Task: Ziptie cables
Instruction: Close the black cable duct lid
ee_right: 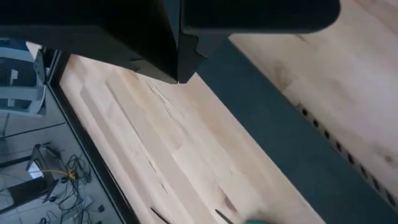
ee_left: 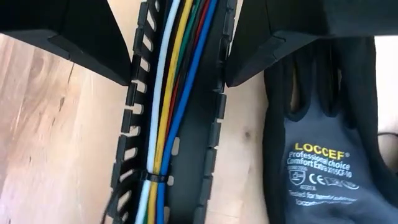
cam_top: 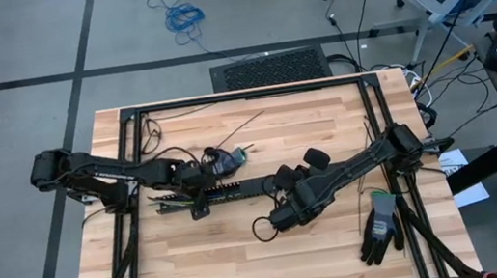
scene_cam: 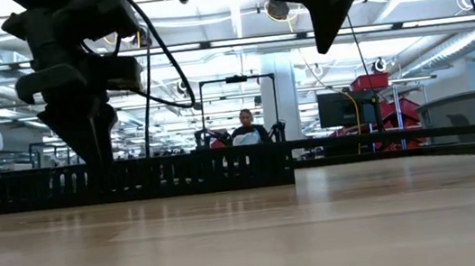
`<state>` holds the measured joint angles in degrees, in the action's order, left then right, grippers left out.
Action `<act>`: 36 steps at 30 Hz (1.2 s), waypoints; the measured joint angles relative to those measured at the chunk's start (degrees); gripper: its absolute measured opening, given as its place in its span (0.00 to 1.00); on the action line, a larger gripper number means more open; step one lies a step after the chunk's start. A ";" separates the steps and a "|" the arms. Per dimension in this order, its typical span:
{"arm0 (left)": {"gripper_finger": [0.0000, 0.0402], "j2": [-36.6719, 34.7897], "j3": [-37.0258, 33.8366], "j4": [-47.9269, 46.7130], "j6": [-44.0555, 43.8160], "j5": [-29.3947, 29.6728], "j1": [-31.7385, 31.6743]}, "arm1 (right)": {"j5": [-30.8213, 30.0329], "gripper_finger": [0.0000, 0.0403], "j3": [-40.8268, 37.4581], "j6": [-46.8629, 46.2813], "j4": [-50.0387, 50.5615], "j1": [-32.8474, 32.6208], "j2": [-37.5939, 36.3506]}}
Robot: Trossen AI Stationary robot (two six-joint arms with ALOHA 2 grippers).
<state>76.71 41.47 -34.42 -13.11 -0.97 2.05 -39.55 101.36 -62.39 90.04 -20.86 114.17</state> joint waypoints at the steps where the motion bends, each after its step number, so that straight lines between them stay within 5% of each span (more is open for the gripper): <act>1: 0.66 0.00 0.00 -0.15 0.87 0.02 0.18 | -0.06 0.00 0.00 0.00 0.00 0.00 0.00; 16: 0.66 9.45 -0.26 2.50 2.50 0.24 0.45 | -2.80 0.00 0.00 -2.70 -0.01 0.17 0.02; 21: 0.66 12.58 -0.29 10.91 -0.11 0.73 0.47 | -2.44 0.00 -0.91 -4.90 -0.14 0.59 -0.71; 26: 0.66 14.13 -0.37 19.12 0.47 3.17 0.93 | 8.41 0.00 -7.35 -10.58 -5.62 5.45 -2.77; 36: 0.66 14.23 -1.33 21.06 10.75 2.75 3.64 | 22.84 0.00 -12.66 -5.07 -20.32 13.75 -6.72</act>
<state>90.94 40.14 -13.36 -2.36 1.78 5.69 -16.71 88.71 -67.46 69.72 -7.11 107.45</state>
